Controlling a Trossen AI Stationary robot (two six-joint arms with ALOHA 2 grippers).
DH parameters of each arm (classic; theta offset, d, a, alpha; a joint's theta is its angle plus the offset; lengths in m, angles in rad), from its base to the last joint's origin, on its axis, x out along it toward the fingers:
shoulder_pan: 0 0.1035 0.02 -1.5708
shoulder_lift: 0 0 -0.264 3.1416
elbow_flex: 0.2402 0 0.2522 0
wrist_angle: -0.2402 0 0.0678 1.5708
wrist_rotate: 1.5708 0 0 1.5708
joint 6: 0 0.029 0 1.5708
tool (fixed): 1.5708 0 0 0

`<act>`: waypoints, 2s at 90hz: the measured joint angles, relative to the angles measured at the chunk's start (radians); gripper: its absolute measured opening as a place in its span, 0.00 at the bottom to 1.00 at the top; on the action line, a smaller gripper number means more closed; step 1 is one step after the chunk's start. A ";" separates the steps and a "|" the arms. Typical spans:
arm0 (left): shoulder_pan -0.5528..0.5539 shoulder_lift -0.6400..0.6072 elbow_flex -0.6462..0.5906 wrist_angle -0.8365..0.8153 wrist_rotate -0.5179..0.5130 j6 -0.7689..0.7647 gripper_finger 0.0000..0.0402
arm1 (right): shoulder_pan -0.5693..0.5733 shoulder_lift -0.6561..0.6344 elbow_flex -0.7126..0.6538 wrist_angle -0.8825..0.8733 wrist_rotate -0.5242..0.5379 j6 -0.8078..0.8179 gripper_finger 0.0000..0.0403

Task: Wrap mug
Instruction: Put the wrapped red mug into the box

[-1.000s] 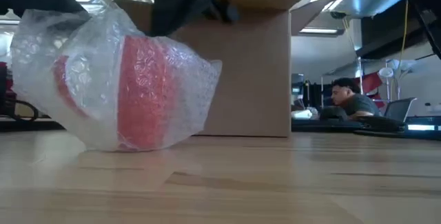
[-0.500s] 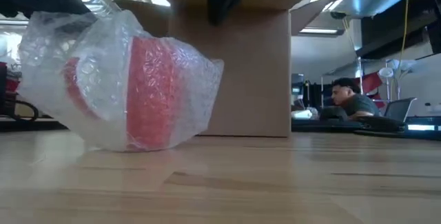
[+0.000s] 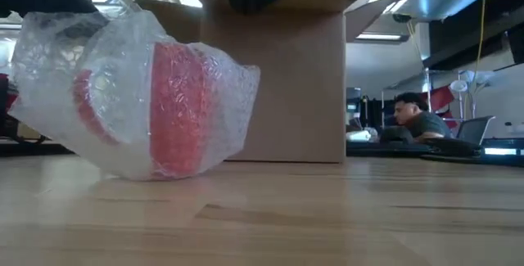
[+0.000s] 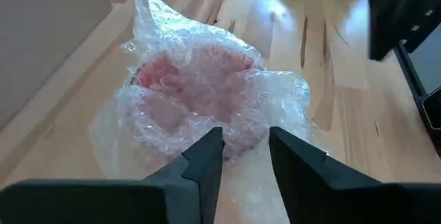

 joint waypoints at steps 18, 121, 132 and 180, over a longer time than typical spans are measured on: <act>0.000 0.000 0.000 0.001 0.013 -0.003 0.26 | 0.066 -0.151 -0.416 0.314 0.030 0.192 0.00; 0.207 -0.175 -0.002 -0.175 0.186 0.179 0.26 | -0.446 -0.520 -0.868 0.622 -0.270 -0.312 0.00; 0.240 -0.239 -0.002 -0.172 0.224 0.222 0.26 | -0.418 -0.523 -0.869 0.620 -0.270 -0.307 0.00; 0.502 -0.238 0.000 -0.190 0.552 0.294 0.26 | -0.352 -0.524 -0.869 0.602 -0.249 -0.257 0.00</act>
